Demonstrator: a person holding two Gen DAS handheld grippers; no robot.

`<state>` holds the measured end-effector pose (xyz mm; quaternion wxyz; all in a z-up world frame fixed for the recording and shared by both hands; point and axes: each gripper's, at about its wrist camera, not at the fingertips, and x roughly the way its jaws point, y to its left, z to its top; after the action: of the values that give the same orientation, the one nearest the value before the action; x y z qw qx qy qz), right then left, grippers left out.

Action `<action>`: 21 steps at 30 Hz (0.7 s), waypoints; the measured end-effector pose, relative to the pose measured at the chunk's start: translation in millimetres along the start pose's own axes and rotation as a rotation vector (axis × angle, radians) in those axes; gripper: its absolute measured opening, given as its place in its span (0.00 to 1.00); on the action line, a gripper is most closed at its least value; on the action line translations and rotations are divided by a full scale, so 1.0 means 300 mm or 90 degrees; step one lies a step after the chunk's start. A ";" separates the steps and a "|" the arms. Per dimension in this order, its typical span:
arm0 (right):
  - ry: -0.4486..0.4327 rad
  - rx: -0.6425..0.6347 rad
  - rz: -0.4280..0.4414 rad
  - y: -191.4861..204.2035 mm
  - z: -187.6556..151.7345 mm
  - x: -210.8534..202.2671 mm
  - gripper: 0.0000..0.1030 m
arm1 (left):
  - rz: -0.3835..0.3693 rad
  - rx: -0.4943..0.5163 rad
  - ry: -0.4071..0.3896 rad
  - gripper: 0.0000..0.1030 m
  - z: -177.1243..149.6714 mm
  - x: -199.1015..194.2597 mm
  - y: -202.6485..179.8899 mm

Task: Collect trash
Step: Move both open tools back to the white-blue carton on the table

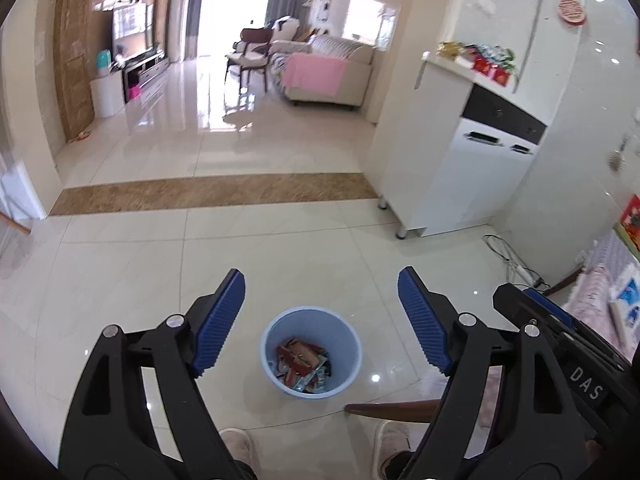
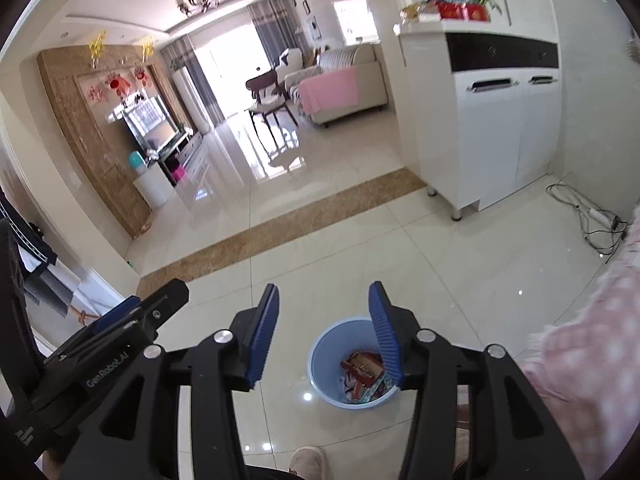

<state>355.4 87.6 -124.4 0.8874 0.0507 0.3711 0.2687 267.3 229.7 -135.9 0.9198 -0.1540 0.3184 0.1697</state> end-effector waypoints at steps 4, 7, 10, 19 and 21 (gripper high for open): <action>-0.041 0.002 -0.012 -0.049 0.016 -0.173 0.49 | -0.041 0.025 -0.018 0.76 0.002 -0.103 -0.101; -0.064 0.009 -0.026 -0.094 0.020 -0.287 0.50 | -0.070 0.052 -0.026 0.77 -0.004 -0.167 -0.193; -0.097 0.018 -0.054 -0.162 0.014 -0.428 0.53 | -0.115 0.085 -0.019 0.78 -0.021 -0.225 -0.309; -0.158 0.085 -0.162 -0.460 -0.058 -0.753 0.57 | -0.252 0.168 0.048 0.79 -0.131 -0.296 -0.654; -0.161 0.103 -0.189 -0.546 -0.073 -0.805 0.57 | -0.274 0.180 0.068 0.79 -0.165 -0.294 -0.724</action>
<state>272.4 -178.4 -35.1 0.9499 0.0998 0.2803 0.0962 264.7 -2.9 -78.8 0.9289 -0.0974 0.3471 -0.0846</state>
